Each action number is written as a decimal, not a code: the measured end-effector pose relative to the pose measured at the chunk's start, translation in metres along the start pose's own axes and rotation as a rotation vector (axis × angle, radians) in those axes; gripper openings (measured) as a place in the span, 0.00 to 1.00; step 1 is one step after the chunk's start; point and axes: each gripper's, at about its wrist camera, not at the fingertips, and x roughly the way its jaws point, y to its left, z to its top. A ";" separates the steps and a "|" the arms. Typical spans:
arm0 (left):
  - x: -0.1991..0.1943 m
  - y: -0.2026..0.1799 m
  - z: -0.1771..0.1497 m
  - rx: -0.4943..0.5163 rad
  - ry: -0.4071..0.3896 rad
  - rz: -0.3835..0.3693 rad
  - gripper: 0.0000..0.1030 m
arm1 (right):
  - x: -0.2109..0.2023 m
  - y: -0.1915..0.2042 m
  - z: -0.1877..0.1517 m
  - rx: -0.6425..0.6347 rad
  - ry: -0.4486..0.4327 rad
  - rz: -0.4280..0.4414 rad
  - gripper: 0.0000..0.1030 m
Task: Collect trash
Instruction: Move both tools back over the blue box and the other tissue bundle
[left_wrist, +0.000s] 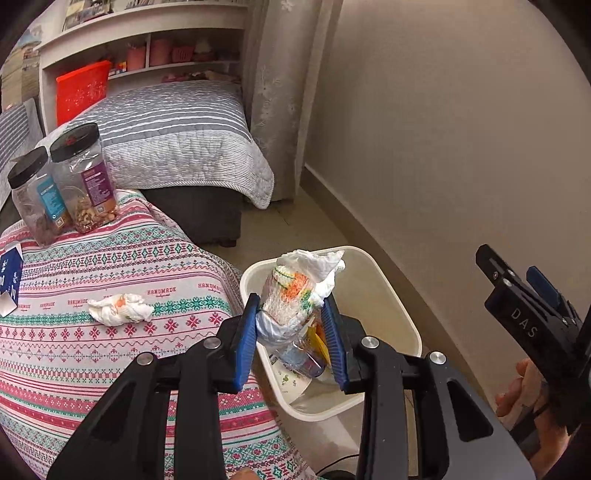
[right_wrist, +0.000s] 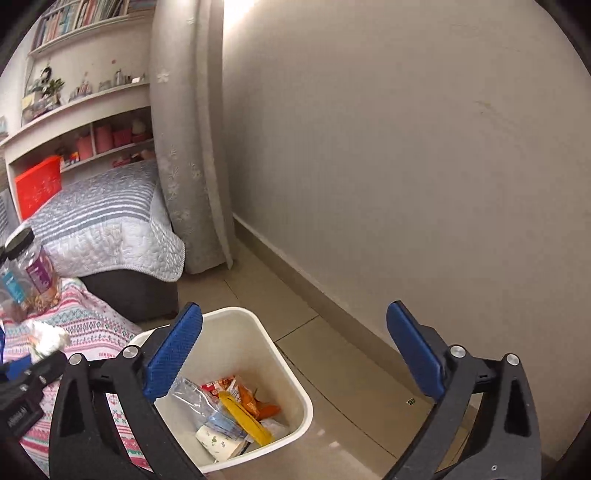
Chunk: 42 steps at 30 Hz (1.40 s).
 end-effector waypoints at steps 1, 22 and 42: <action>0.002 -0.002 -0.001 0.003 0.003 -0.003 0.34 | -0.001 -0.001 0.000 0.001 -0.006 -0.002 0.93; 0.009 0.017 -0.002 -0.046 0.018 0.031 0.66 | -0.003 0.025 -0.003 -0.051 -0.006 0.001 0.93; -0.037 0.116 0.001 -0.129 -0.073 0.307 0.70 | -0.021 0.139 -0.017 -0.185 0.003 0.152 0.93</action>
